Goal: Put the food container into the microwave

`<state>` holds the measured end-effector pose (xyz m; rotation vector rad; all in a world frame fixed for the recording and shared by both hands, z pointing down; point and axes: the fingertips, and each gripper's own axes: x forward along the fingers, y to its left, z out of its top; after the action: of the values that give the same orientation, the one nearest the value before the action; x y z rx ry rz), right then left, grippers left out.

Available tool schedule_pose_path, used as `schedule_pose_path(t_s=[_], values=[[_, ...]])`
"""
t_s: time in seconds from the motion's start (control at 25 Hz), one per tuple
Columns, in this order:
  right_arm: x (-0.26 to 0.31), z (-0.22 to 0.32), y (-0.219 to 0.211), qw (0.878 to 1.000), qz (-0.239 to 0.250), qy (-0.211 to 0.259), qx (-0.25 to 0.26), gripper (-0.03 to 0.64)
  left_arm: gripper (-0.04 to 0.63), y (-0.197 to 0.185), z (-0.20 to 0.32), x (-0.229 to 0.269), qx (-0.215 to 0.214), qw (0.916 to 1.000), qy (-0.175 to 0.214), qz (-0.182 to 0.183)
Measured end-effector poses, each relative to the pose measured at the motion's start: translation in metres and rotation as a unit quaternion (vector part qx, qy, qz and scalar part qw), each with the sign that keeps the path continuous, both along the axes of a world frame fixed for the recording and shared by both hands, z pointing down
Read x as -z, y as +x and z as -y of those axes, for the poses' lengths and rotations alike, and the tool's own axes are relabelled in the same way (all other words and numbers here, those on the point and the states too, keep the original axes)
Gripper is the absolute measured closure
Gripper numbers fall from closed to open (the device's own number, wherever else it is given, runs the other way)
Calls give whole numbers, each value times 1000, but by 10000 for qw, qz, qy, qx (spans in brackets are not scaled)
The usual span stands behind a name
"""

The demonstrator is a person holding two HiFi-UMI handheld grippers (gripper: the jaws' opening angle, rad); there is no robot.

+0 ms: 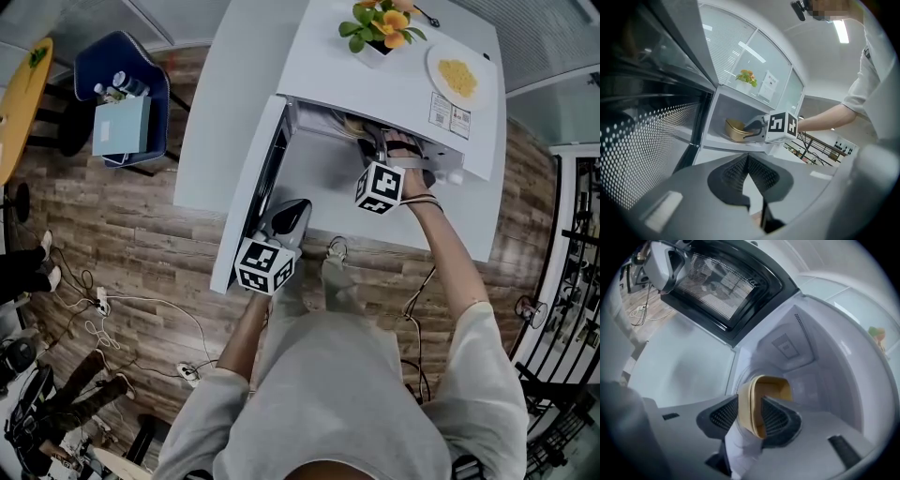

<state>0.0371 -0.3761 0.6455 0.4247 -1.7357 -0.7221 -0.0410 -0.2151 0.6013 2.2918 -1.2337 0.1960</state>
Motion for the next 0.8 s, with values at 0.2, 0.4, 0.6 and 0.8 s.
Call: schedule_pose_path(t_s=[0.2,0.4,0.6,0.8], values=[[8,-4,0,9999,-5,166,25,486,584,1,-1,2,-25,10000,30,3],[16,-13,0,9995,102,300,45,544,584,5,-4,5,-66,10000,61,13],[17,-26,1,9995,248,193,-76,581,584,7,-6,8,-122,9999,110,38],[17,-37,4,9989,401,47,-227,598,584,7,-5,12,-147,9997,173,87]])
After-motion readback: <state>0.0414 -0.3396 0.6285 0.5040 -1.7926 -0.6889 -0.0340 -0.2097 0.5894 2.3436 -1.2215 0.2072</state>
